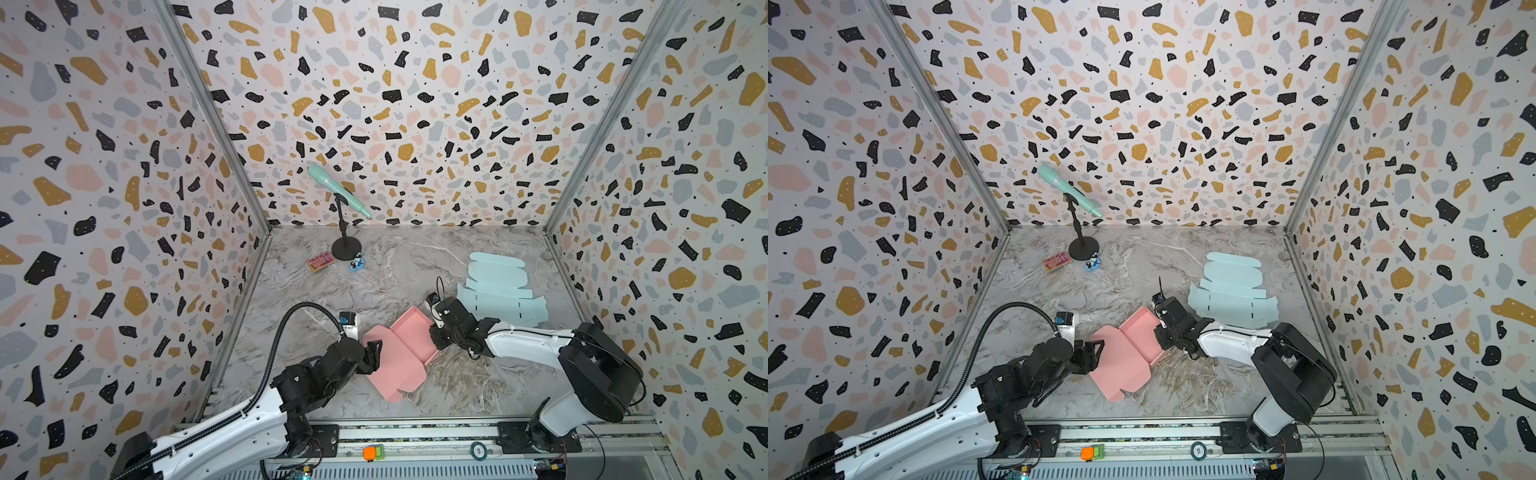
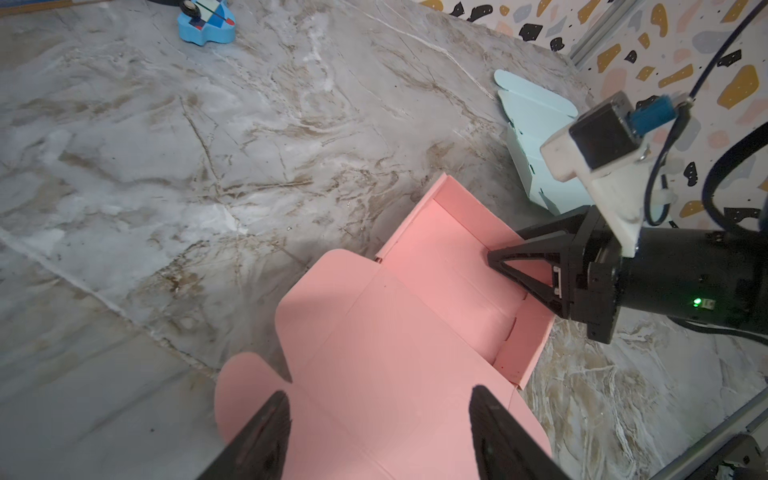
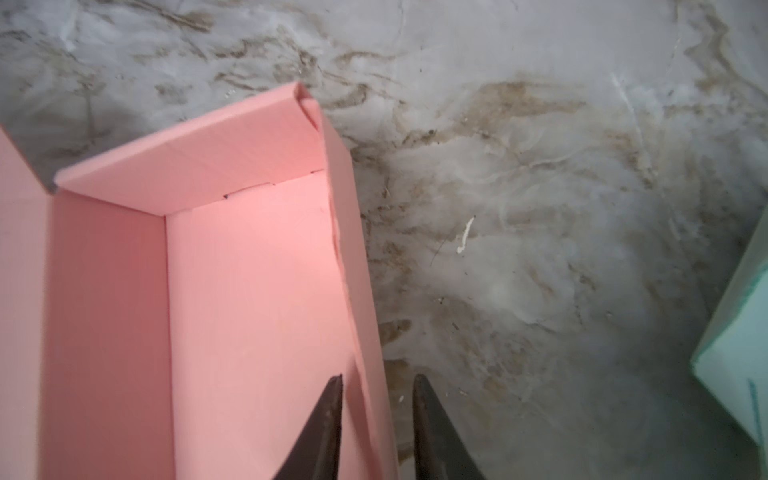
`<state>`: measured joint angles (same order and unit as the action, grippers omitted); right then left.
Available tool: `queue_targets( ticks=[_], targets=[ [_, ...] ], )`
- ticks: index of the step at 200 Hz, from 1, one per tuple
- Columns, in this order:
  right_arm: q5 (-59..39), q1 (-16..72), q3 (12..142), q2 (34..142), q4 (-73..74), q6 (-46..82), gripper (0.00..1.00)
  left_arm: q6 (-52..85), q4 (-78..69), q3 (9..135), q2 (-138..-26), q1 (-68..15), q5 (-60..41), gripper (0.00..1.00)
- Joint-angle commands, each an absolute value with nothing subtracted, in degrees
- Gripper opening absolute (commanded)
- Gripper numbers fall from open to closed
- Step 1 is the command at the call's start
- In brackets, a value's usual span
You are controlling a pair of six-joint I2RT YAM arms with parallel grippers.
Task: Fold the paper box
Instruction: 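Rotate the pink box with the right gripper while the left holds its near wall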
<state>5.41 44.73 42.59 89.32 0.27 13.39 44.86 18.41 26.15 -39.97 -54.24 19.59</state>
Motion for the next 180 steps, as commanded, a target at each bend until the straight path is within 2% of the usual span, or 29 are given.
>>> queue_targets(
  ticks=[1,20,51,130,157,180],
  targets=[
    [4.2,43.8,41.6,88.8,1.9,13.6,0.31,49.7,21.8,24.5,-36.8,-54.5,19.6,0.75],
    [3.8,43.3,41.2,88.7,2.0,13.8,0.3,51.1,22.1,23.8,-36.2,-54.4,17.1,0.79],
    [3.0,42.8,40.5,88.8,2.8,13.8,0.31,54.8,22.5,23.0,-36.5,-54.4,15.5,0.8],
    [2.1,42.4,39.5,88.4,3.5,13.4,0.31,65.9,5.8,13.2,-36.7,-54.7,10.6,0.81],
    [1.8,42.4,39.2,88.1,3.4,13.3,0.31,66.1,2.6,12.7,-37.5,-54.7,10.0,0.76],
    [1.6,42.4,39.0,87.5,3.5,13.5,0.31,65.6,2.6,13.8,-39.0,-54.8,10.4,0.66]
  ],
)
